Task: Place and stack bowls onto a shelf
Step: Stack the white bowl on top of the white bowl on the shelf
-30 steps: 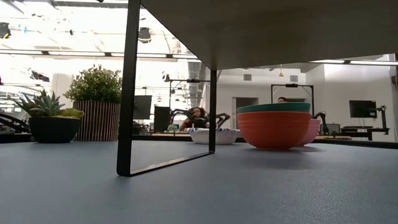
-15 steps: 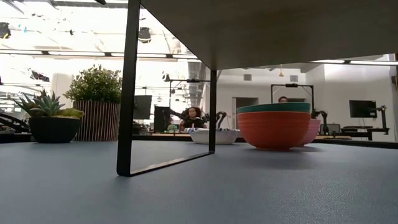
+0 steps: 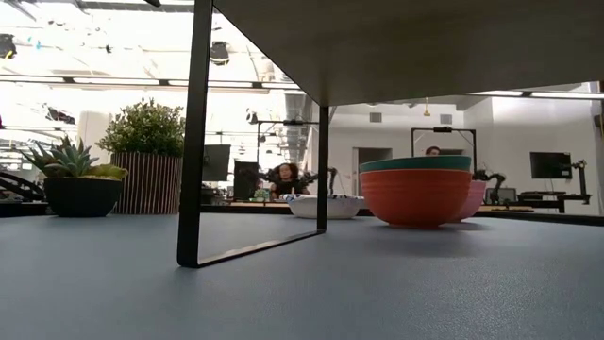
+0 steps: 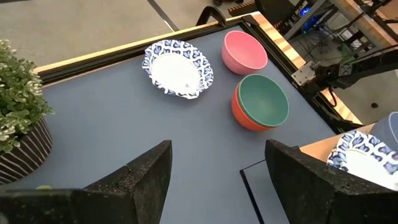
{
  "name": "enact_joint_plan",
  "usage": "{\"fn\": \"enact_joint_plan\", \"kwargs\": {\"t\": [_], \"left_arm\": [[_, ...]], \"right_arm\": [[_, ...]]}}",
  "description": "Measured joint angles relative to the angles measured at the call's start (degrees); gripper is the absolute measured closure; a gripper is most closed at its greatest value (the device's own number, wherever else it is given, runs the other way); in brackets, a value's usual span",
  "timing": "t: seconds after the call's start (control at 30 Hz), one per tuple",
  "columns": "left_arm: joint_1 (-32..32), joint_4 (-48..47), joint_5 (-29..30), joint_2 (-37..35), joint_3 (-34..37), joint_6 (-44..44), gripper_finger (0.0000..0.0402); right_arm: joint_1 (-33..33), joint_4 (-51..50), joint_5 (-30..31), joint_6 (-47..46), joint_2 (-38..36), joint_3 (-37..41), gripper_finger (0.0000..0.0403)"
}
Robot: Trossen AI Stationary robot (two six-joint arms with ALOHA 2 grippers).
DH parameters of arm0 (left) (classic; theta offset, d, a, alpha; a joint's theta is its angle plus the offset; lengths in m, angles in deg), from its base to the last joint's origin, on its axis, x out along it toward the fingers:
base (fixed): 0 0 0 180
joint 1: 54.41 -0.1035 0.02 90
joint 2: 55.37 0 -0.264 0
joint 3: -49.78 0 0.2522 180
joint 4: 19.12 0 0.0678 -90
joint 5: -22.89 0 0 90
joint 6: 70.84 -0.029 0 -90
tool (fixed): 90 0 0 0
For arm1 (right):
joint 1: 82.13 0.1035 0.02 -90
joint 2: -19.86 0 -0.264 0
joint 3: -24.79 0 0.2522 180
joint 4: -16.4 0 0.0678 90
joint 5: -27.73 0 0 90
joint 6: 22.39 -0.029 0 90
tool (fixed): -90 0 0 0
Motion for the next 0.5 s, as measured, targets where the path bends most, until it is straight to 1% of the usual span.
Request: {"fn": "enact_joint_plan", "kwargs": {"t": [0.17,0.27,0.37,0.43,0.5], "left_arm": [[0.0,0.09,-0.02,0.0,0.0,0.27,0.0159],[0.02,0.09,-0.15,0.0,0.0,0.7,0.0159],[0.01,0.09,-0.49,0.0,0.0,1.01,0.0159],[0.0,0.09,-0.53,0.0,0.0,1.1,0.0159],[0.02,0.13,-0.55,0.0,0.0,1.49,0.0159]], "right_arm": [[-0.62,0.67,0.06,0.01,0.02,-0.38,0.0212],[-0.66,0.68,0.06,0.02,0.02,-2.53,0.0184],[-0.8,0.33,1.08,0.92,0.02,-6.13,0.0178],[-1.35,-0.01,3.38,1.8,-0.14,-9.05,0.018],[-2.77,1.06,6.23,2.7,-2.02,-9.18,0.0185]]}}
